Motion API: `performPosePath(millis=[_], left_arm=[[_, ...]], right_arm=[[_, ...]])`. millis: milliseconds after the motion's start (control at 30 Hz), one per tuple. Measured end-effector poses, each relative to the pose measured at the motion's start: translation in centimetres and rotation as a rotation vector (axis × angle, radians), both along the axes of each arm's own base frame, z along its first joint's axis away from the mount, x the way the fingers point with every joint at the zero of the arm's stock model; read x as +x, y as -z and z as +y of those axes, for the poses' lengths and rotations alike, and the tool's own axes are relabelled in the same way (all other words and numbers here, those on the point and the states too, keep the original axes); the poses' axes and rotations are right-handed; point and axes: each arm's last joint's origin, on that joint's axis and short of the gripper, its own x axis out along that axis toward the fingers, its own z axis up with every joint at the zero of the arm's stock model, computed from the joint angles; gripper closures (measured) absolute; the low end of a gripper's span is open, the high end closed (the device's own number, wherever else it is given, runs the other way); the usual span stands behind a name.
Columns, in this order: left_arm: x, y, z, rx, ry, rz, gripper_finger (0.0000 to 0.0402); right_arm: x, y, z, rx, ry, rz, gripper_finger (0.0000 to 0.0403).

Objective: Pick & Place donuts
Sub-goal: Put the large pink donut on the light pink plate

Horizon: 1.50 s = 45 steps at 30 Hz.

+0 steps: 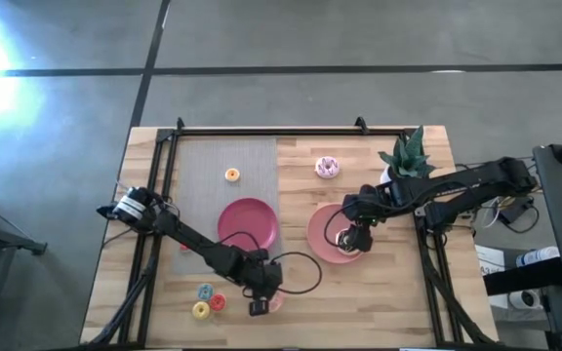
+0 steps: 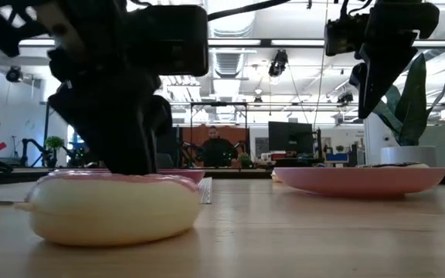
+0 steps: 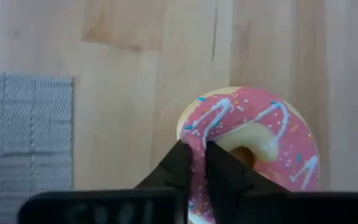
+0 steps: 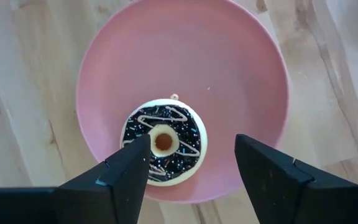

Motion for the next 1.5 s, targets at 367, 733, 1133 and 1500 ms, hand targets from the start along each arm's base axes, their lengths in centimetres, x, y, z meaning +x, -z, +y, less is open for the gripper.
performPosePath(millis=[367,733,1133,1500], left_arm=[[4.3,-8.1,8.9,0.147,-0.096,-0.236,0.0400],[11.7,-8.3,20.2,0.123,-0.210,-0.442,0.0401],[16.4,-4.0,21.4,0.165,-0.205,-0.207,0.0378],[15.9,-6.3,21.5,0.129,-0.155,-0.205,0.0243]], right_arm=[[-5.1,-5.4,-1.0,-0.033,0.152,-0.284,0.0179],[-9.0,-6.6,-1.9,-0.123,0.272,-0.320,0.0179],[-9.6,-6.9,-2.1,-0.157,0.290,-0.354,0.0179],[-9.1,-6.5,-2.1,-0.134,0.399,-0.347,0.0179]])
